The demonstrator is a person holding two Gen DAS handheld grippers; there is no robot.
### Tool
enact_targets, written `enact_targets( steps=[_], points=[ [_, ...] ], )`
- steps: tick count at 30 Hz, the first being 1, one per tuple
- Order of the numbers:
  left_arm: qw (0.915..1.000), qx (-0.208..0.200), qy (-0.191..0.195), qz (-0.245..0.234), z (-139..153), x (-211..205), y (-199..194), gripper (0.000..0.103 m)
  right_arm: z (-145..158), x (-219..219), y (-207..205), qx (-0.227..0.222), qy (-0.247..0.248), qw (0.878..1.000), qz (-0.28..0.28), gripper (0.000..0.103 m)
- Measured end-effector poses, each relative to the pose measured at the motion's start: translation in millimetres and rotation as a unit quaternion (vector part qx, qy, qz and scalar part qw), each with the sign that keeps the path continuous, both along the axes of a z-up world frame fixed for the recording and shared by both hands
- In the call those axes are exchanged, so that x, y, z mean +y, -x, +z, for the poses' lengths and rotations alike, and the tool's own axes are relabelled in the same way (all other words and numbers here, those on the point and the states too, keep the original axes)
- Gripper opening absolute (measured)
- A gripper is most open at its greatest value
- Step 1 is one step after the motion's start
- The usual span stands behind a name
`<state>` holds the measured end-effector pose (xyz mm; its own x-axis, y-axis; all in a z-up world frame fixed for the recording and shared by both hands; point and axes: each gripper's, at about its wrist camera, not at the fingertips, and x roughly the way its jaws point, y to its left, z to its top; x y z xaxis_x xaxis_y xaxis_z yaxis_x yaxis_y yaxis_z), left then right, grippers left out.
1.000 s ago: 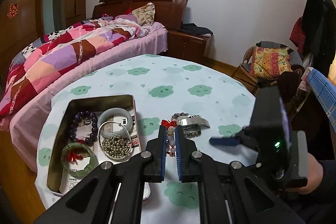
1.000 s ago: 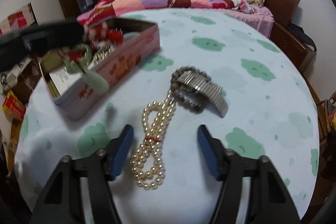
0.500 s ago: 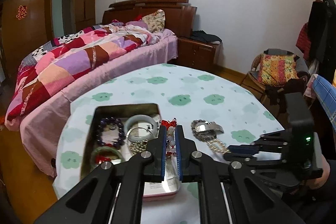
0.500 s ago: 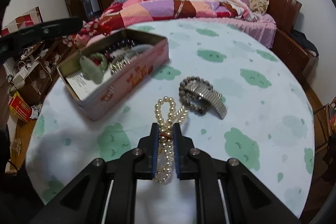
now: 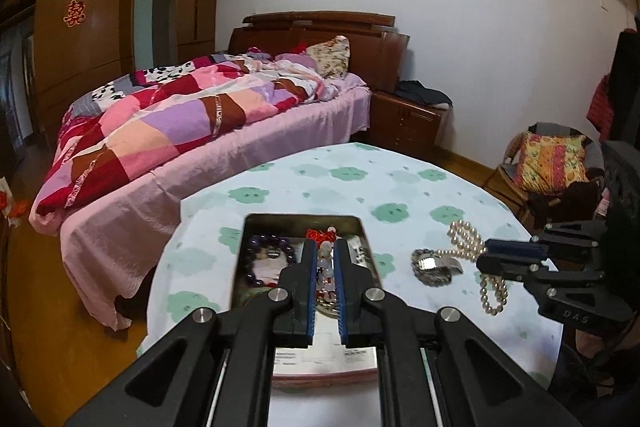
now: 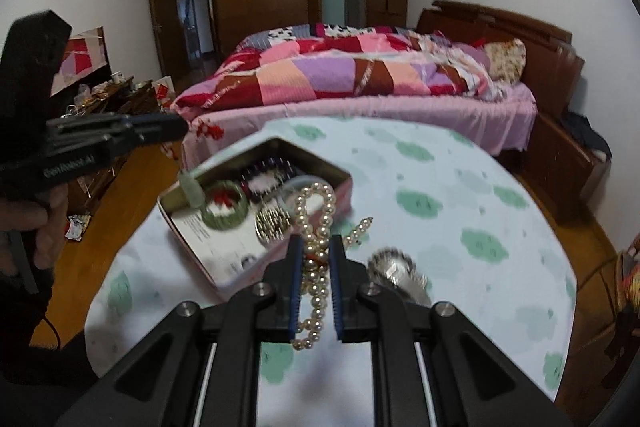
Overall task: Organize jewelry
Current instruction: 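Lower the pearl necklaces into the tin with both tools and open them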
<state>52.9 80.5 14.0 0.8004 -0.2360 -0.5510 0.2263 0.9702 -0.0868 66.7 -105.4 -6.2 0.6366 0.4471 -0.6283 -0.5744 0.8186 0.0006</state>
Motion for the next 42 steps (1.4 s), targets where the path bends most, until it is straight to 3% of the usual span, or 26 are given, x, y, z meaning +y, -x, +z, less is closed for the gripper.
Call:
enact_targets(
  steps=[5, 17, 42],
  points=[
    [0.9998, 0.003, 0.006, 0.016, -3.8, 14.2, -7.4, 0.007, 9.9, 21.7, -12.5, -0.011, -0.014, 1.000, 0.019, 0.015],
    [0.9990, 0.035, 0.011, 0.025, -29.1, 23.6, -23.5, 0.007, -3.8, 70.3, -29.2, -0.005, -0.014, 0.999, 0.050, 0.015],
    [0.9955, 0.091, -0.005, 0.028, -70.1, 22.3, -40.6, 0.007, -56.8, 93.5, -33.1, 0.048, 0.028, 0.997, 0.054, 0.012]
  ],
)
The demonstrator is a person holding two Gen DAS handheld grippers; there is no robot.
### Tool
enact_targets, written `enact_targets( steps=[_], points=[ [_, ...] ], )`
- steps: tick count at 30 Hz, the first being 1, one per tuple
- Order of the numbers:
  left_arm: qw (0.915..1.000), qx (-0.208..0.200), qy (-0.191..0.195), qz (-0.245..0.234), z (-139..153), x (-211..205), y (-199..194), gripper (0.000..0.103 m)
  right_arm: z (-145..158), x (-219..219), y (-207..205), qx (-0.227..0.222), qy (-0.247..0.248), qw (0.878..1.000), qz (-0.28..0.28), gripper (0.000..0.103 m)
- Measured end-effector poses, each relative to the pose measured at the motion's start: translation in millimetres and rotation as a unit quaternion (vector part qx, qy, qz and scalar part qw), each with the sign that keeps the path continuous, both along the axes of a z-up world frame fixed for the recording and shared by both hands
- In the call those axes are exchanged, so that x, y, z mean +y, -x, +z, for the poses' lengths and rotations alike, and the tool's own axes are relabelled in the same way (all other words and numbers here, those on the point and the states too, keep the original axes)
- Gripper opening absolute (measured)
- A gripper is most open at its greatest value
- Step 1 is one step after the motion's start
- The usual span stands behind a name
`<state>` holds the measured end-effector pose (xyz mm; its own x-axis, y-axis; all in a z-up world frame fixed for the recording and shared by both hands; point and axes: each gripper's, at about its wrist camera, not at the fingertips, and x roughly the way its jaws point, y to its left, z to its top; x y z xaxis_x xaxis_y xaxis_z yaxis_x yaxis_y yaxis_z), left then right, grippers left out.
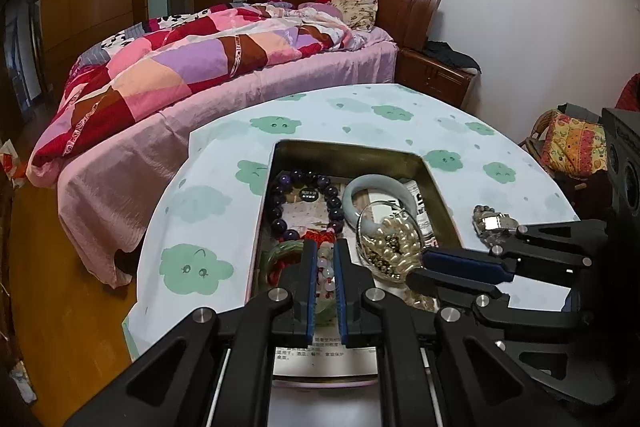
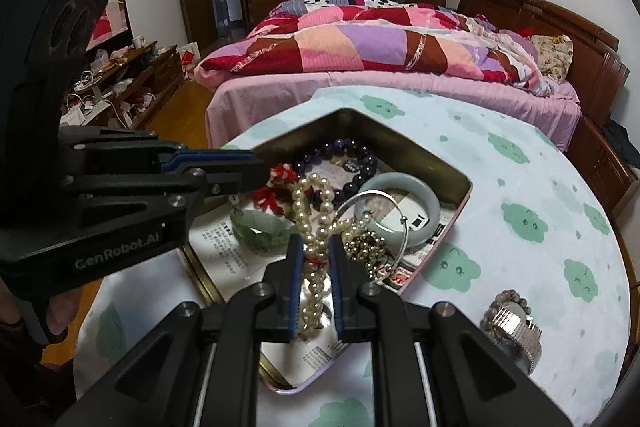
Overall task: Organize jewelry
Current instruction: 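Lower the pearl necklaces into the tin with both tools and open them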
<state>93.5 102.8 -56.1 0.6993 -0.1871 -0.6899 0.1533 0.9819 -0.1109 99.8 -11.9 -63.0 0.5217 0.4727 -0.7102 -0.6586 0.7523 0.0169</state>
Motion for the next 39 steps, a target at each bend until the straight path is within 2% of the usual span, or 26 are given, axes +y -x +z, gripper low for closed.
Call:
enact_targets(
  steps=[17, 20, 21, 22, 26, 28, 30, 35, 39],
  points=[
    [0.9999, -0.001, -0.011, -0.004, 1.5, -2.3, -2.0, 0.009, -2.5, -3.8, 1.5, -0.001, 0.000, 1.000, -0.011, 0.012],
    [0.9999, -0.005, -0.011, -0.002, 3.7, -2.1, -1.1, 0.029, -2.2, -6.7, 0.3, -0.001, -0.004, 1.000, -0.014, 0.012],
    [0.9999, -0.007, -0.012, 0.000, 4.6, -1.9, -0.8, 0.040, -2.1, -7.5, 0.2, 0.000, -0.006, 1.000, -0.013, 0.013],
    [0.9998, -0.012, -0.013, 0.004, 6.0, -1.1, 0.2, 0.046, -1.8, -8.3, 0.2, 0.002, -0.009, 1.000, -0.012, 0.014],
    [0.9997, -0.019, -0.016, 0.003, 8.9, -1.9, 2.2, 0.048, -0.5, -10.5, -0.3, 0.001, -0.014, 1.000, -0.013, 0.023],
    [0.9995, -0.021, -0.022, 0.006, 9.6, -1.8, 1.9, 0.055, 0.4, -12.5, -0.4, 0.000, -0.018, 1.000, -0.015, 0.035],
    [0.9993, -0.025, -0.026, 0.011, 10.0, -2.3, 1.8, 0.061, 1.3, -14.9, -0.3, -0.003, -0.022, 1.000, -0.019, 0.041],
    [0.9990, -0.023, -0.033, 0.019, 9.2, -1.0, 0.7, 0.062, 1.6, -16.7, -1.2, -0.003, -0.023, 1.000, -0.021, 0.041],
    [0.9987, -0.020, -0.040, 0.026, 7.4, -0.9, -0.2, 0.065, 1.8, -17.3, -1.1, -0.004, -0.024, 0.999, -0.021, 0.046]
  ],
)
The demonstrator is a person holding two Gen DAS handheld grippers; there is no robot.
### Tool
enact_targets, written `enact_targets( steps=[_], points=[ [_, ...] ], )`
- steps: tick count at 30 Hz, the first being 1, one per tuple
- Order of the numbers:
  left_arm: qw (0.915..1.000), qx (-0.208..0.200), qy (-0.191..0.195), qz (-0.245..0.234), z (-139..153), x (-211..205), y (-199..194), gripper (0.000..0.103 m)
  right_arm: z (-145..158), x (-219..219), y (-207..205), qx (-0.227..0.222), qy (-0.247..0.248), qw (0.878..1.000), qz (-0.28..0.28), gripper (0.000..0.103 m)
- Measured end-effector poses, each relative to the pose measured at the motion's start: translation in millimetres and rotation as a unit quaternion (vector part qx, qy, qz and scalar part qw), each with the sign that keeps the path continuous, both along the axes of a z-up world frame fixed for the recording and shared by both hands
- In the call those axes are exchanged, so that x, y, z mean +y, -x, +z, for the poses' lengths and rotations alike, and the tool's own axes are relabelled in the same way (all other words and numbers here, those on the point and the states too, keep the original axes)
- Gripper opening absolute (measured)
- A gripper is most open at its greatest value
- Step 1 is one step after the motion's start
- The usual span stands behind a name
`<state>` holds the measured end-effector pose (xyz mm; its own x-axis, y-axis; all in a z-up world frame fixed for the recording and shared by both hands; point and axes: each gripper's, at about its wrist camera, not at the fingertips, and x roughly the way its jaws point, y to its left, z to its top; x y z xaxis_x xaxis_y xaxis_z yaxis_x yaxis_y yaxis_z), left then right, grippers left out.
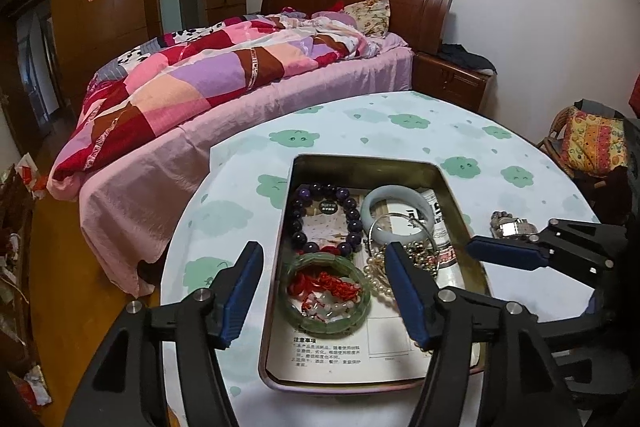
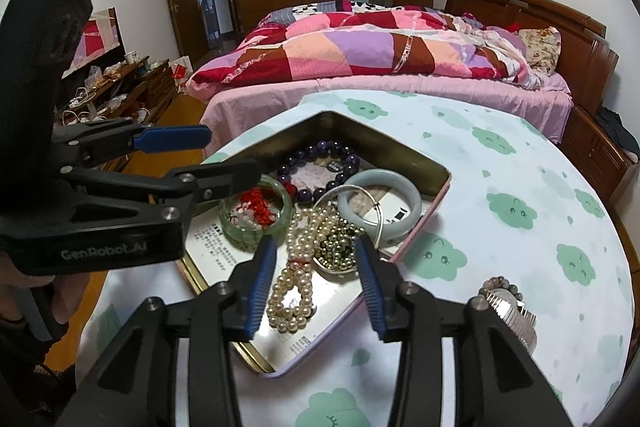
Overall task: Organize jewelry
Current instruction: 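Lower the pearl necklaces into the tin with both tools and open them, then grasp the silver watch with the right tool while the left tool moves toward the beaded bracelet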
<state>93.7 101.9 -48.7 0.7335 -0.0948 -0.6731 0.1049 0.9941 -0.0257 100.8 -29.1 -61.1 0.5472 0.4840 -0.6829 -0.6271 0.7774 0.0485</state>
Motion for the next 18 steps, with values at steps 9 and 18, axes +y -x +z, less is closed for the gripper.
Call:
enact_targets(
  steps=[9, 18],
  points=[
    [0.9999, -0.001, -0.003, 0.010, -0.8, 0.3, -0.1, 0.072, -0.6, -12.9, -0.7, -0.003, -0.007, 1.000, -0.012, 0.055],
    [0.9991, -0.010, -0.016, 0.039, -0.2, -5.6, 2.8, 0.072, 1.8, -85.7, -1.4, -0.018, 0.001, 0.997, -0.076, 0.063]
  ],
)
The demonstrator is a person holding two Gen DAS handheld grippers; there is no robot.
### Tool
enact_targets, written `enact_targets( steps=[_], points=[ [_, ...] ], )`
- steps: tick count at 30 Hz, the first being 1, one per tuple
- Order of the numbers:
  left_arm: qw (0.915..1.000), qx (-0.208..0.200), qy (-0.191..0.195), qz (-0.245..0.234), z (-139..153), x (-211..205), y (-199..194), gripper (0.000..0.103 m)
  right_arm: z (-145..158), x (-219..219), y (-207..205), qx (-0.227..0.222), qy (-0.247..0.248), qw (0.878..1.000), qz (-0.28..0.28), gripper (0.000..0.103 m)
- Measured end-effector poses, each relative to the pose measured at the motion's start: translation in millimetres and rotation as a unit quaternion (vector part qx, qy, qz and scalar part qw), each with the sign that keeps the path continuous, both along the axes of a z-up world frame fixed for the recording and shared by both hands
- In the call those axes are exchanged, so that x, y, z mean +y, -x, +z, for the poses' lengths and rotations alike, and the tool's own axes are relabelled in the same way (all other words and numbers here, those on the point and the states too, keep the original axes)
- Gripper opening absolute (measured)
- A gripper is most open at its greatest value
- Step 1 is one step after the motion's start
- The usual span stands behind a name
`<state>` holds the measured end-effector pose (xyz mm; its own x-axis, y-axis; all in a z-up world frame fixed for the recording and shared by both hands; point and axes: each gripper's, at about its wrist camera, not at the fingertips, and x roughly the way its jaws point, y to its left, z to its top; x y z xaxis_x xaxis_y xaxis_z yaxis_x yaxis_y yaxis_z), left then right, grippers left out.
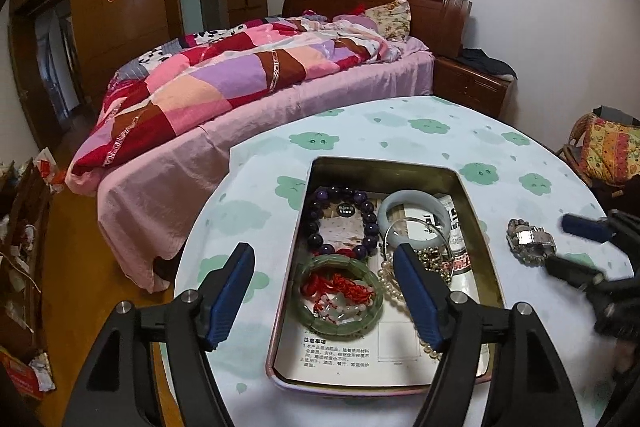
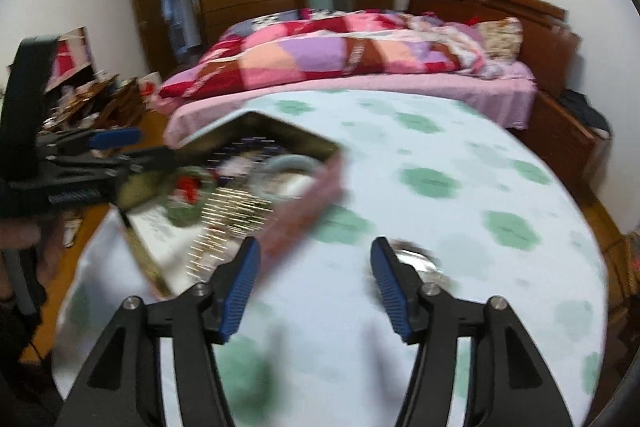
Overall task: Organize jewelry
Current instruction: 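Grasp the silver watch with the right tool while the left tool moves toward the beaded bracelet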
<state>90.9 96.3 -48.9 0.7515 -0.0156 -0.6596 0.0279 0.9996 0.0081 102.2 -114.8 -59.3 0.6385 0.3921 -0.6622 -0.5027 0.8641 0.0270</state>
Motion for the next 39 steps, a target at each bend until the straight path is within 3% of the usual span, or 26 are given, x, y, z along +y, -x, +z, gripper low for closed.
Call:
enact_targets(
  steps=[9, 23, 30, 34, 39],
  points=[
    [0.9999, -0.004, -0.003, -0.013, 1.0, -22.5, 7.3, 0.072, -17.3, -74.5, -22.7, 0.030, 0.003, 0.996, -0.082, 0.063],
    [0.9989, 0.005, 0.003, -0.046, -1.8, -42.4, 11.0, 0.072, -33.2, -32.8, -38.6, 0.034, 0.060, 0.997, -0.017, 0.061],
    [0.9988, 0.003, 0.008, -0.047, -0.7, -45.8, 10.9, 0.072, -41.6, -29.2, -44.5, 0.056, 0.075, 0.996, -0.001, 0.040],
    [0.9987, 0.003, 0.013, -0.050, -0.2, -50.5, 10.9, 0.072, -40.4, -28.8, -41.5, 0.053, 0.078, 0.996, 0.003, 0.021],
    [0.9984, 0.003, 0.017, -0.053, -0.3, -55.0, 10.5, 0.072, -33.6, -32.4, -37.2, 0.042, 0.052, 0.998, -0.001, 0.017]
  ],
)
